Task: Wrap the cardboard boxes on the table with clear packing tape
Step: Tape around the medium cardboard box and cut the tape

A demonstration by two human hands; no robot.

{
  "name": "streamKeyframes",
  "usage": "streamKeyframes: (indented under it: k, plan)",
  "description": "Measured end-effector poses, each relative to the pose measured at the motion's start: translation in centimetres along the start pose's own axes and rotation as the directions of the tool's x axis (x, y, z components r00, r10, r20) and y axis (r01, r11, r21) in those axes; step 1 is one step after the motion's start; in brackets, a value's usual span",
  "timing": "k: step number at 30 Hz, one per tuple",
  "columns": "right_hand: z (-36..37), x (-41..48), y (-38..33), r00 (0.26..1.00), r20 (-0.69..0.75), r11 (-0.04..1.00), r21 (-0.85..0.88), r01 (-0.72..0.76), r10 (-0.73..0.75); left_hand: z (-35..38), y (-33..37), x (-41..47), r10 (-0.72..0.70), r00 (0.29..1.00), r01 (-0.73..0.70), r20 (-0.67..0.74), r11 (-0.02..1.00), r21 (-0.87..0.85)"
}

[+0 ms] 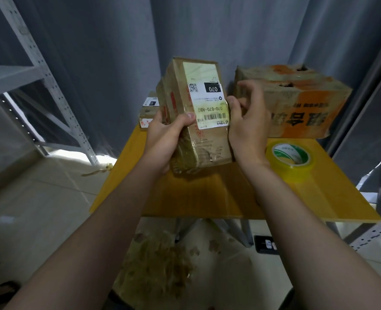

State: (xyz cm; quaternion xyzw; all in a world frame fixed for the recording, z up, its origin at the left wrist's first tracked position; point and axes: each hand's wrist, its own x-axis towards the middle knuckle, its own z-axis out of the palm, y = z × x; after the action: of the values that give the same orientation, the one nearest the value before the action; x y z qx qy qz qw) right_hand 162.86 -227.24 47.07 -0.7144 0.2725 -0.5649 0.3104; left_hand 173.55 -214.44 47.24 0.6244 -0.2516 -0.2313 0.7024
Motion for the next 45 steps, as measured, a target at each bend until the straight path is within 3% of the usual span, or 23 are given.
streamKeyframes:
  k: [3, 5, 6, 8, 9, 11, 14, 17, 21, 26, 29, 34, 39, 45]
  plan:
    - [0.0, -0.2, -0.3, 0.996, 0.012, 0.984, 0.158, -0.084, 0.083, -0.4, 0.2, 0.2, 0.039, 0.999, -0.04, -0.014, 0.998, -0.038]
    - [0.2, 0.1, -0.8, 0.967, 0.115, 0.948, 0.202, -0.247, 0.227, -0.6, 0.6, 0.3, 0.064, 0.998, -0.066, -0.026, 0.99, -0.121]
    - [0.3, 0.5, -0.8, 0.924, 0.215, 0.91, 0.206, -0.359, 0.316, -0.7, 0.7, 0.4, 0.075, 0.996, -0.08, -0.038, 0.984, -0.157]
    - [0.2, 0.5, -0.6, 0.761, 0.481, 0.78, 0.221, -0.585, 0.435, -0.7, 0.8, 0.3, 0.074, 0.995, -0.086, -0.063, 0.97, -0.227]
    - [0.2, 0.5, -0.1, 0.676, 0.591, 0.701, 0.243, -0.67, 0.441, -0.7, 0.8, 0.3, 0.071, 0.996, -0.082, -0.057, 0.967, -0.241]
    - [0.6, 0.2, 0.7, 0.6, 0.686, 0.628, 0.263, -0.732, 0.412, -0.7, 0.6, 0.3, 0.079, 0.997, -0.082, -0.026, 0.979, -0.188]
    - [1.4, 0.1, 0.7, 0.667, 0.619, 0.736, 0.203, -0.646, 0.415, -0.8, 0.6, 0.6, 0.105, 0.994, -0.104, -0.008, 0.993, 0.059]
    - [1.9, 0.1, 0.0, 0.794, 0.414, 0.851, 0.079, -0.519, 0.446, -0.1, 0.3, 0.8, 0.177, 0.983, -0.185, 0.055, 0.939, 0.29]
    - [1.6, -1.6, -0.9, 0.858, 0.33, 0.918, -0.087, -0.387, 0.393, 1.2, -0.9, 0.9, 0.152, 0.988, -0.149, 0.022, 0.916, 0.373]
    - [2.1, -2.7, -1.4, 0.977, 0.173, 0.984, -0.144, -0.102, 0.127, 1.5, -0.5, 0.9, 0.066, 0.998, -0.059, -0.016, 0.958, 0.28]
    - [1.9, -2.6, -0.7, 0.992, 0.117, 0.986, -0.151, 0.063, -0.046, 0.9, -0.7, 1.0, 0.088, 0.995, -0.073, -0.049, 0.966, 0.247]
    - [1.3, -1.5, -0.5, 0.99, 0.088, 0.992, -0.056, 0.116, -0.111, 0.2, -0.9, 0.4, 0.045, 0.999, -0.045, -0.022, 0.999, -0.004]
    - [-0.1, -0.2, 0.3, 0.986, 0.034, 0.982, -0.097, 0.163, -0.161, -0.2, -0.6, 0.2, 0.039, 0.996, -0.036, 0.081, 0.999, -0.03]
    - [-1.2, 0.3, 0.3, 0.976, -0.015, 0.976, -0.02, 0.217, -0.217, -0.5, -0.6, 0.3, 0.022, 0.982, -0.011, 0.187, 0.998, -0.057]
